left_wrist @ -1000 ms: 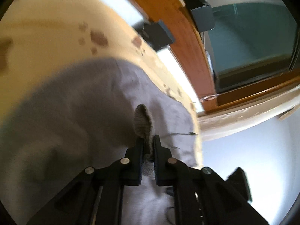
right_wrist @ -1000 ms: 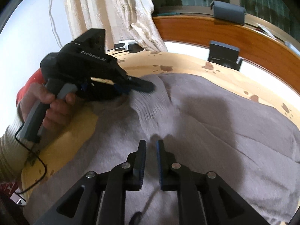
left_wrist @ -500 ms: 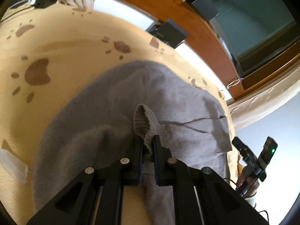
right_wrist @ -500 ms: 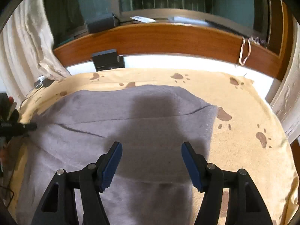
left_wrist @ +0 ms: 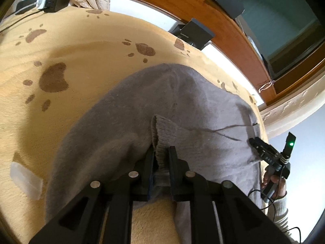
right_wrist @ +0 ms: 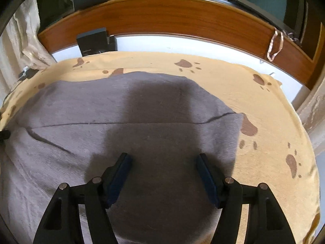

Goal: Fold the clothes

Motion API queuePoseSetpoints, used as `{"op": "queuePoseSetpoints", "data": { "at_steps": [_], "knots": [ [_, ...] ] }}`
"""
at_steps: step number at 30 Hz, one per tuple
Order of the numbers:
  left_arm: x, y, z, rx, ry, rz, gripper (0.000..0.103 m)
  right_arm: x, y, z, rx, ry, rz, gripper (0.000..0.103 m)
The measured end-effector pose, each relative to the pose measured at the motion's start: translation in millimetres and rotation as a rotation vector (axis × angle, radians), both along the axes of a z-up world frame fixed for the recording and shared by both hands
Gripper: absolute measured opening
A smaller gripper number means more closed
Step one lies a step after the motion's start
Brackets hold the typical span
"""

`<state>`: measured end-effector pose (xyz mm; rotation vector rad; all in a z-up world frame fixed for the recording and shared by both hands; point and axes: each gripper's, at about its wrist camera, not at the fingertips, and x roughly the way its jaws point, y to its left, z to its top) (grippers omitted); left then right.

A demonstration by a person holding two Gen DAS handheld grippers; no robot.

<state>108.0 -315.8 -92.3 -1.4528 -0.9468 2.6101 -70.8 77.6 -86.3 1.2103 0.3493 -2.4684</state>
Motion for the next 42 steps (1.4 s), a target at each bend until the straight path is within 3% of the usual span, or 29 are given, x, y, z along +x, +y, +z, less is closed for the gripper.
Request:
{"op": "queuePoseSetpoints", "data": {
  "at_steps": [3,5,8,12,17,21,29,39,42],
  "knots": [
    [10.3,-3.6,11.6,-0.019,0.004,0.027,0.028,-0.5,0.5,1.7,-0.002,-0.007,-0.012,0.070],
    [19.7,-6.9,24.3,-0.033,0.031,0.056,0.051,-5.0,-1.4,0.4,-0.006,-0.012,-0.029,0.070],
    [21.3,-2.5,41.2,-0.015,0.097,0.066,0.070,0.9,-3.0,9.7,-0.042,0.006,-0.033,0.070],
    [-4.8,31.5,49.5,0.070,0.160,-0.025,0.074,5.4,-21.0,18.4,-0.068,0.004,0.014,0.070],
    [-45.7,79.4,16.9,0.086,0.057,-0.149,0.078,8.8,-42.7,8.8,-0.033,-0.027,0.086,0.070],
    [-39.1,77.7,1.7,0.088,0.044,-0.142,0.078,13.5,-44.3,1.5,-0.028,-0.026,0.105,0.074],
    [-8.9,61.8,-4.6,0.141,0.102,-0.099,0.078,18.1,-43.6,-1.3,-0.030,-0.002,0.094,0.082],
    [15.6,60.7,9.5,0.217,0.092,-0.043,0.083,12.8,-43.2,-2.5,-0.028,-0.021,0.089,0.091],
    [36.0,66.0,12.6,0.225,0.076,-0.042,0.086,17.8,-35.8,8.1,-0.144,-0.078,0.046,0.091]
  ]
}}
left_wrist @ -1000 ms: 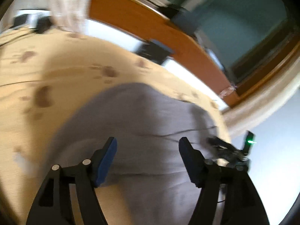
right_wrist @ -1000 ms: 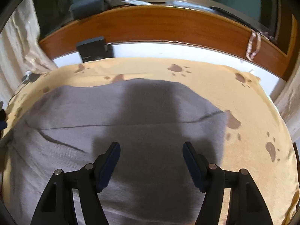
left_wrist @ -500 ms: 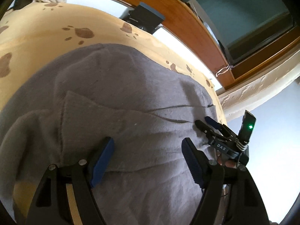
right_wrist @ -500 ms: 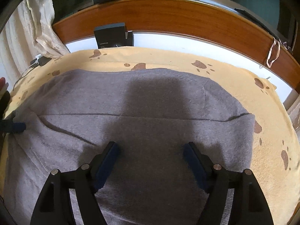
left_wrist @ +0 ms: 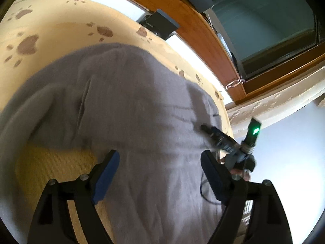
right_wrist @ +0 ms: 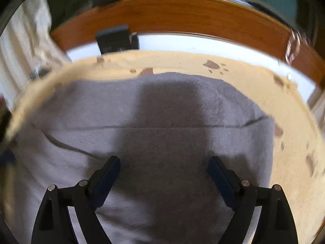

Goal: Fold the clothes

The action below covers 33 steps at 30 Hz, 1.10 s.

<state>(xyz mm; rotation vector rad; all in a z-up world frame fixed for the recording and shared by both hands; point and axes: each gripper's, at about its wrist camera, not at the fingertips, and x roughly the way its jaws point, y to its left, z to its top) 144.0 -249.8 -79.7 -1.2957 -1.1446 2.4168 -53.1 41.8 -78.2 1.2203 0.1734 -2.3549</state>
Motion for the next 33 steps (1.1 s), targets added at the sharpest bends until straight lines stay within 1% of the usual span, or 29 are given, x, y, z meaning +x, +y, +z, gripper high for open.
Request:
{"op": "queuePoseSetpoints", "data": {
  "at_steps": [1,3,5,7,8,9,10,12,13,14,15,16,19,22,25,27,31,33],
  "knots": [
    [7.4,1.4,-1.0,0.001,-0.004,0.002,0.087,6.0,1.1,5.0,-0.064,-0.024,0.012,0.091],
    [20.8,1.8,-7.1,0.026,-0.020,0.010,0.088,22.8,-6.6,12.0,-0.112,-0.030,0.071,0.091],
    [32.8,0.9,-12.2,0.054,-0.027,0.022,0.088,39.7,-24.6,11.7,-0.028,0.016,0.138,0.091],
    [50.9,-4.5,-15.1,0.092,-0.005,0.052,0.088,55.8,-43.0,6.9,0.067,0.058,0.209,0.091],
    [59.0,-7.7,-14.9,0.104,0.005,0.069,0.088,60.5,-49.2,0.7,0.101,0.058,0.233,0.091],
    [67.1,-11.0,-14.5,0.116,0.016,0.085,0.088,62.9,-52.6,-7.2,0.122,0.048,0.245,0.091],
    [76.9,-15.3,-12.9,0.125,0.029,0.105,0.088,65.2,-55.4,-14.3,0.140,0.040,0.256,0.094],
    [96.2,-24.4,-6.1,0.114,0.054,0.146,0.088,68.3,-53.9,-17.4,0.129,0.077,0.262,0.096],
    [104.7,-28.6,-0.9,0.086,0.067,0.168,0.088,67.9,-54.1,-18.5,0.130,0.077,0.264,0.096],
    [112.7,-32.1,5.5,0.035,0.077,0.195,0.088,67.4,-54.2,-19.7,0.131,0.077,0.266,0.097],
    [117.2,-33.3,9.9,-0.022,0.075,0.224,0.088,67.0,-54.5,-21.0,0.133,0.076,0.267,0.101],
    [121.8,-34.4,14.3,-0.079,0.073,0.254,0.088,67.3,-55.6,-23.4,0.141,0.076,0.264,0.102],
    [135.3,-37.7,27.1,-0.247,0.065,0.340,0.088,66.4,-57.5,-23.9,0.142,0.079,0.259,0.102],
    [138.8,-39.0,23.9,-0.316,0.008,0.379,0.088,66.3,-59.6,-23.7,0.141,0.079,0.257,0.102],
    [138.6,-36.9,21.2,-0.371,-0.029,0.400,0.088,70.0,-56.7,-21.8,0.142,0.082,0.253,0.102],
    [141.5,-35.0,22.5,-0.400,-0.027,0.404,0.088,69.7,-56.7,-21.8,0.143,0.083,0.252,0.102],
    [153.9,-32.3,27.3,-0.547,-0.039,0.459,0.088,69.1,-54.9,-22.1,0.139,0.082,0.253,0.102],
    [160.5,-33.0,30.8,-0.596,-0.035,0.484,0.088,69.1,-54.4,-22.2,0.139,0.082,0.252,0.102]
  ]
}}
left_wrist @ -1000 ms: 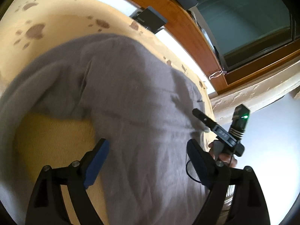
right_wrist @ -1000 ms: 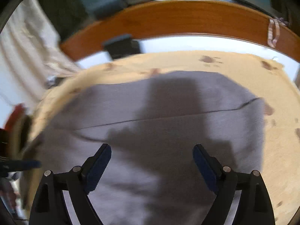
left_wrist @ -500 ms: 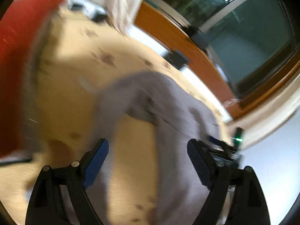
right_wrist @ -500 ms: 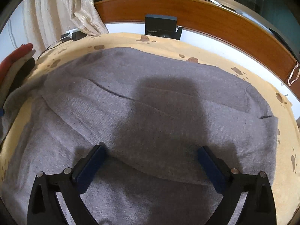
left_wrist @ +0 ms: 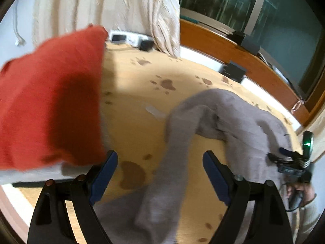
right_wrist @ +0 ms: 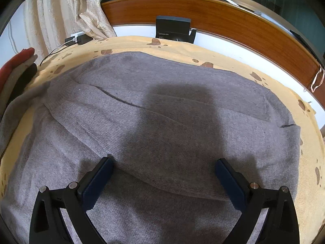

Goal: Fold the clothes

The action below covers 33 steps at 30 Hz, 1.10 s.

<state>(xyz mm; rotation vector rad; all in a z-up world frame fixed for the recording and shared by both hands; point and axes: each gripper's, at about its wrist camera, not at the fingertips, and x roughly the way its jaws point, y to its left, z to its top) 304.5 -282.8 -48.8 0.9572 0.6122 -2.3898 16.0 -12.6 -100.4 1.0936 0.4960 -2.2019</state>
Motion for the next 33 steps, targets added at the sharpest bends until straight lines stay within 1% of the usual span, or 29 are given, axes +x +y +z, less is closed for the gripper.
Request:
{"op": "queuePoseSetpoints", "data": {
  "at_steps": [4,8,12,13,14,16,18,20,24,26,28,33],
  "knots": [
    [5.9,0.3,2.0,-0.076,-0.019,0.032,0.088,-0.7,0.2,-0.3,-0.001,-0.001,-0.005,0.102],
    [4.8,4.4,1.6,-0.113,-0.035,0.037,0.088,-1.9,1.0,-0.2,-0.008,-0.005,-0.006,0.102],
    [5.1,6.8,4.3,-0.140,-0.033,0.051,0.088,-2.3,2.1,0.9,-0.015,-0.002,-0.009,0.102],
    [5.4,6.9,4.9,-0.146,-0.031,0.054,0.088,-1.1,3.2,2.8,-0.020,0.010,-0.014,0.102],
    [5.1,7.4,5.0,-0.150,-0.034,0.056,0.088,2.6,5.9,8.3,-0.039,0.039,-0.022,0.102],
    [4.3,8.3,5.3,-0.158,-0.039,0.059,0.088,11.0,10.4,21.9,-0.100,0.080,-0.028,0.102],
    [1.8,9.3,5.1,-0.156,-0.045,0.057,0.088,20.1,14.1,37.6,-0.179,0.105,-0.026,0.102],
    [-0.1,10.7,6.3,-0.150,-0.039,0.052,0.088,28.2,12.8,52.4,-0.249,0.101,-0.010,0.102],
    [-0.8,14.1,8.8,-0.124,-0.008,0.034,0.088,46.7,0.6,72.7,-0.327,0.086,0.056,0.102],
    [-1.4,15.5,9.2,-0.111,0.001,0.024,0.088,58.9,-8.4,79.7,-0.342,0.090,0.091,0.102],
    [-0.6,17.3,9.6,-0.107,0.006,0.017,0.088,71.1,-20.0,86.1,-0.339,0.118,0.124,0.102],
    [3.2,18.4,11.6,-0.091,0.025,0.007,0.088,95.4,-47.1,91.5,-0.285,0.221,0.178,0.102]
  ]
}}
